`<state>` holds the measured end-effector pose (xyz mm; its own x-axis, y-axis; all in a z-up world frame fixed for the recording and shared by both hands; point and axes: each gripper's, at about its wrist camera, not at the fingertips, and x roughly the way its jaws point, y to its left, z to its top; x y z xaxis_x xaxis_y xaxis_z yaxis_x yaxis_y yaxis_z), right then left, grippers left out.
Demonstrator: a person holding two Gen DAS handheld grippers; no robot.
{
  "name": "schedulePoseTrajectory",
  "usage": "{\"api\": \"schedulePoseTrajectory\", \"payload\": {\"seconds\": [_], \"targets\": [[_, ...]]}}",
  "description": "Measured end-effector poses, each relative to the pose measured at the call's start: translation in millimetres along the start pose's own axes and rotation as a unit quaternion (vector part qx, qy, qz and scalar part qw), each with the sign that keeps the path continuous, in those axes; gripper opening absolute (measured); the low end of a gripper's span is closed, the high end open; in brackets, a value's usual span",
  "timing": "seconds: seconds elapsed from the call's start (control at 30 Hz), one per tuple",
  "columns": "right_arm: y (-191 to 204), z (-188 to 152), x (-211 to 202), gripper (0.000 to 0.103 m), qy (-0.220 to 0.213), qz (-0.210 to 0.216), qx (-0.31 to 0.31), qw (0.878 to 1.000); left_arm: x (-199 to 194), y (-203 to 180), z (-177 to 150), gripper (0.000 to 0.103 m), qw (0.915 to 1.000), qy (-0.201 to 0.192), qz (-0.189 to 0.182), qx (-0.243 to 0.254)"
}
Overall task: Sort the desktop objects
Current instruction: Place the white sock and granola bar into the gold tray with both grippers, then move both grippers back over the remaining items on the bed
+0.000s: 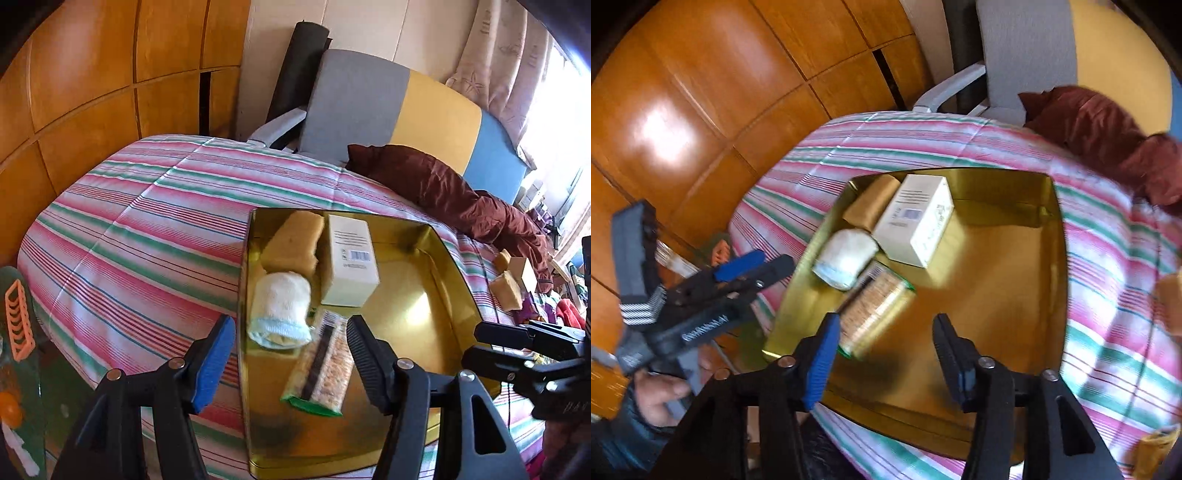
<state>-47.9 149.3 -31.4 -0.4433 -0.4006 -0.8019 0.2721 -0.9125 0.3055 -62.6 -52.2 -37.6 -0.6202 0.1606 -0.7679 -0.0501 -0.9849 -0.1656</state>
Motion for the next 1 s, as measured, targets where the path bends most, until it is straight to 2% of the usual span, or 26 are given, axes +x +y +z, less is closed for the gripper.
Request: {"api": "schedulePoseTrajectory", "payload": {"seconds": [0.13, 0.57, 0.7, 0.8, 1.0], "targets": [[4, -12, -9, 0.065, -0.010, -0.025, -0.025, 0.999, -7, -13, -5, 0.063, 0.9999, -0.006, -0.002, 0.011], [8, -45, -44, 0.078, -0.059, -0.091, -0.075, 0.991, -19, -48, -19, 0.063, 0.9981, -0.018, -0.002, 0.059], [-5, -51, -58, 0.079, -0.071, -0.102, -0.059, 0.991, -19, -60, -22, 0.057, 0.9965, -0.017, 0.003, 0.082], [-22, -56, -67, 0.079, -0.071, -0.113, -0.033, 0.990, -20, -69, -25, 0.057, 0.9949, -0.024, -0.003, 0.098], [-59, -65, -92, 0.079, -0.080, -0.138, 0.015, 0.987, -21, -90, -29, 0.060, 0.9909, -0.023, -0.037, 0.127]]}}
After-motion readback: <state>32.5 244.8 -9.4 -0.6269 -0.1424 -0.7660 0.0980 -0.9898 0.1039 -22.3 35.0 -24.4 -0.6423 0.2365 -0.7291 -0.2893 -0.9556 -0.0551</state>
